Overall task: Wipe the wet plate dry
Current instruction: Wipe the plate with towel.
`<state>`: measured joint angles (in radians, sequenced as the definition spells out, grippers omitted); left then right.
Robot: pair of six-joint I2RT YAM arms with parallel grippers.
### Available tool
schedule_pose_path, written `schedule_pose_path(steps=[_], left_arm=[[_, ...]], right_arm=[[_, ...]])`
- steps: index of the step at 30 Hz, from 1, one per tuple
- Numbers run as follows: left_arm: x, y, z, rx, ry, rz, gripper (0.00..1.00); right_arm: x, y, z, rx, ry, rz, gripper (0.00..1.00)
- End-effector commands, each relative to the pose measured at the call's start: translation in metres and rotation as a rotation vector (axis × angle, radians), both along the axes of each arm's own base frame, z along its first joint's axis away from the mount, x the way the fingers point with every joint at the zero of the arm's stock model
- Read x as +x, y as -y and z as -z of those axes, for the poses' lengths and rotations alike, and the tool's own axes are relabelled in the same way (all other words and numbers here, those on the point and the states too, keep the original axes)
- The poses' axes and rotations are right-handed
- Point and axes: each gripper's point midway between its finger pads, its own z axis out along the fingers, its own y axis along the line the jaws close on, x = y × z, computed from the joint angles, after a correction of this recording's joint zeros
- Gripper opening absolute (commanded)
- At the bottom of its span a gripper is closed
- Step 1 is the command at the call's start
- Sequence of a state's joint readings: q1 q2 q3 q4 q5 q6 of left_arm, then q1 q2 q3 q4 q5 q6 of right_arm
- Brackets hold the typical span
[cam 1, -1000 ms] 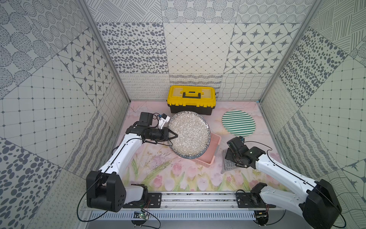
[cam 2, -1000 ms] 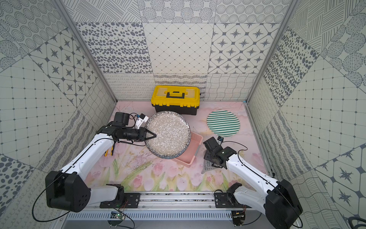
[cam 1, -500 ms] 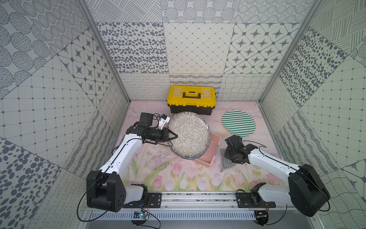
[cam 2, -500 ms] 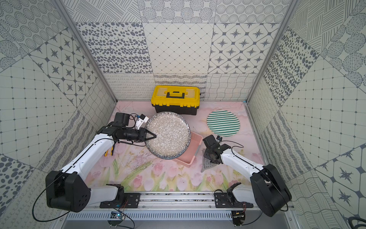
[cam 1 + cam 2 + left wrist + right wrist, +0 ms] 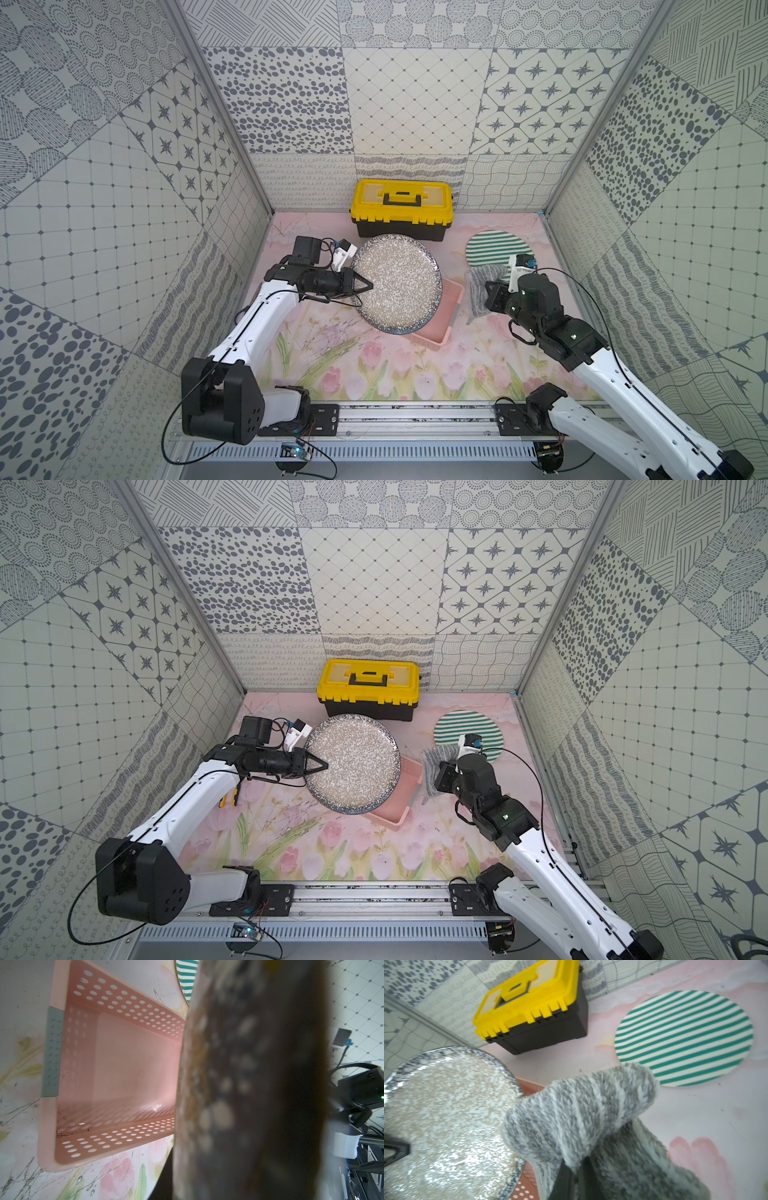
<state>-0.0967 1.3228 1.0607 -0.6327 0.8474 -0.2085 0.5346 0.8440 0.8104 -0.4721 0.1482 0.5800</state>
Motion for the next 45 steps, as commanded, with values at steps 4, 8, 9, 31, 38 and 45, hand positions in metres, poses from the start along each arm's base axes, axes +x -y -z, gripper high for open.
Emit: schedule_pose_path(steps=[4, 8, 9, 31, 38, 45], left_arm=[[-0.026, 0.030, -0.066, -0.265, 0.230, 0.265, 0.00], [-0.033, 0.032, -0.069, -0.276, 0.234, 0.292, 0.00], [-0.035, 0.033, -0.070, -0.280, 0.234, 0.299, 0.00], [-0.053, 0.044, -0.072, -0.292, 0.242, 0.391, 0.00], [-0.053, 0.044, -0.075, -0.290, 0.252, 0.393, 0.00], [-0.048, 0.044, -0.074, -0.271, 0.257, 0.382, 0.00]], right_arm=[[0.040, -0.080, -0.055, 0.026, 0.128, -0.213, 0.00], [0.062, -0.122, -0.051, -0.021, 0.114, -0.269, 0.00], [0.067, -0.130, -0.047, -0.036, 0.107, -0.277, 0.00], [0.022, -0.273, -0.023, -0.048, 0.088, -0.580, 0.00], [0.054, -0.163, 0.006, 0.042, -0.023, -0.286, 0.00], [0.041, -0.113, 0.025, 0.013, -0.044, -0.212, 0.00]])
